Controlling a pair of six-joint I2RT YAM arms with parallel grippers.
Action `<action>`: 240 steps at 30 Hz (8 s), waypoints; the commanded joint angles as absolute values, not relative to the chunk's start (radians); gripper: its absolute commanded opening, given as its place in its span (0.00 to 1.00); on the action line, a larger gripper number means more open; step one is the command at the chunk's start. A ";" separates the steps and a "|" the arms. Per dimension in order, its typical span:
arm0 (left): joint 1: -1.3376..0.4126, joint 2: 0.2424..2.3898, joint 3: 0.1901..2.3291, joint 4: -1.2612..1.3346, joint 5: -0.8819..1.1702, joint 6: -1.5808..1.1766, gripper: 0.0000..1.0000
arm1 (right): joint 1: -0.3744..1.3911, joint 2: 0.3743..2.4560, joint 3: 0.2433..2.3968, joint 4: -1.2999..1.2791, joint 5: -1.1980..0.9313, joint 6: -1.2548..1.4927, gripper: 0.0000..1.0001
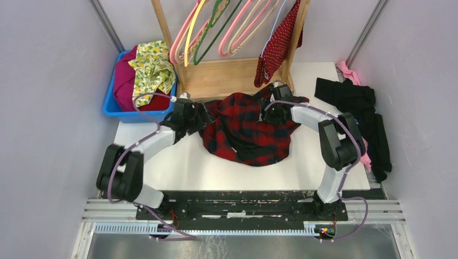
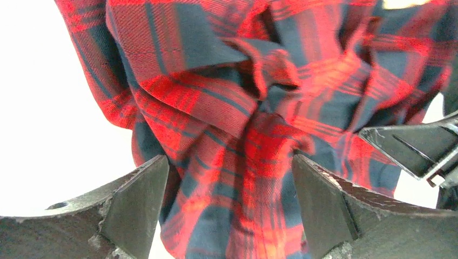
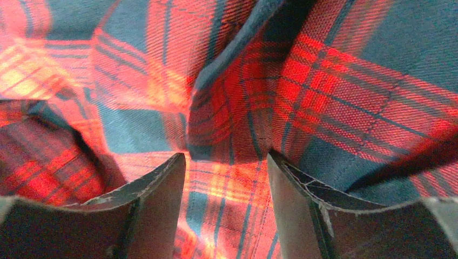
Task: Place the skirt on the hanger
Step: Flatten out the skirt at the center of the board.
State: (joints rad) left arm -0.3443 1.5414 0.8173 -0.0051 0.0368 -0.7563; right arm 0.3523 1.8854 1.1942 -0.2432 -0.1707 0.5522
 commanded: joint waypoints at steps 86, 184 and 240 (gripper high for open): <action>-0.935 0.942 0.370 -0.269 -0.205 -0.812 0.50 | 0.414 1.184 0.689 -0.590 0.062 0.541 0.65; -0.816 1.303 0.121 0.372 -0.312 -0.805 0.43 | 0.591 1.433 0.945 -0.549 0.162 0.518 0.46; -0.821 1.350 0.646 0.022 -0.102 -0.723 0.47 | 0.411 0.908 0.708 -0.717 -0.116 0.546 0.52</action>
